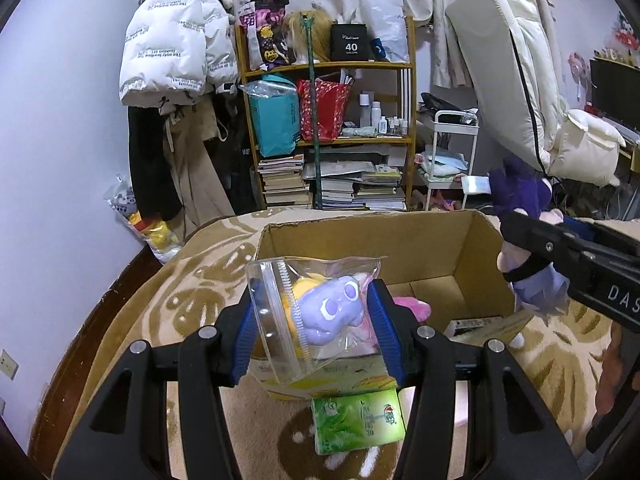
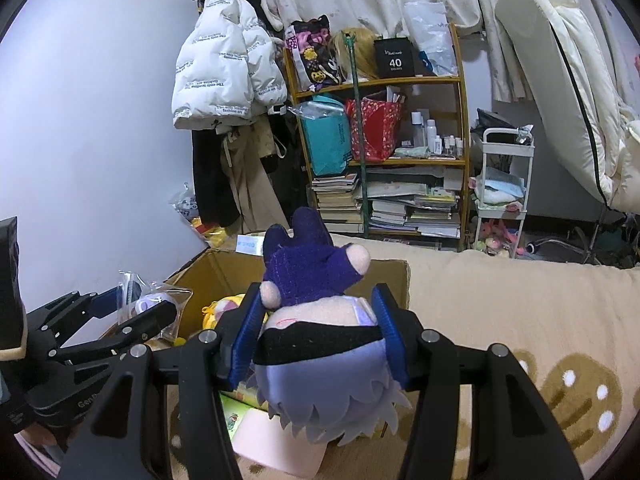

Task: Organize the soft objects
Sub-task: 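Open the left tool over the box while the right tool releases the doll inside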

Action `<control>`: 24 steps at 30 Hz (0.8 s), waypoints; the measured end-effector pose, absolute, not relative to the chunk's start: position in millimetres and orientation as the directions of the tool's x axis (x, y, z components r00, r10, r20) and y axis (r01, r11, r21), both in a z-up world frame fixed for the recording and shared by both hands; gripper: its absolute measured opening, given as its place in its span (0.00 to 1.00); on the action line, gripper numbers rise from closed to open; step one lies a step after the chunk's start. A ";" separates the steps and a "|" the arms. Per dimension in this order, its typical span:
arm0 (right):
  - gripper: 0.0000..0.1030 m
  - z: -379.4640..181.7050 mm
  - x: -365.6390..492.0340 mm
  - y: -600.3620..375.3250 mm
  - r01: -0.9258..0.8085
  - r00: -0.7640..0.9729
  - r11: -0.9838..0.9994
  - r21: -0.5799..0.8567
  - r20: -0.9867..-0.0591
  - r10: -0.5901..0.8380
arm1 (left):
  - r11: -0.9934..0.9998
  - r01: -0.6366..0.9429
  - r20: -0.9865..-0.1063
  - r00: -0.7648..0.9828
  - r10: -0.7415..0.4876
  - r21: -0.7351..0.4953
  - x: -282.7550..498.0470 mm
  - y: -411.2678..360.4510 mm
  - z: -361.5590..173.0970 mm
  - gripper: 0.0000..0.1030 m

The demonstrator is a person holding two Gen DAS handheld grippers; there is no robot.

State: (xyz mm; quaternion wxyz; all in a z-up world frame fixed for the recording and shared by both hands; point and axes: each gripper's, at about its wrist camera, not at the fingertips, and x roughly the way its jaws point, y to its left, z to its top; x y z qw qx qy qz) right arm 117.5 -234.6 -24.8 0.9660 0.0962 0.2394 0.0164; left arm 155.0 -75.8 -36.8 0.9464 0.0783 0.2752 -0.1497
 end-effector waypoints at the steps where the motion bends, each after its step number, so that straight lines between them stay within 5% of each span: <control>1: 0.56 -26.9 120.7 -235.7 0.015 0.881 0.980 0.198 -0.465 0.081 | 0.944 0.324 -0.547 0.802 -0.240 0.060 156.6 -73.7 -38.0 0.50; 20: 0.66 -48.9 142.7 -248.8 0.002 0.859 0.969 0.249 -0.496 0.125 | 0.963 0.270 -0.612 0.761 -0.214 -0.001 182.2 -60.4 -52.9 0.56; 24: 0.70 -47.5 140.6 -247.6 -0.010 0.864 0.969 0.246 -0.486 0.132 | 0.964 0.266 -0.626 0.752 -0.208 -0.001 182.6 -60.4 -54.2 0.64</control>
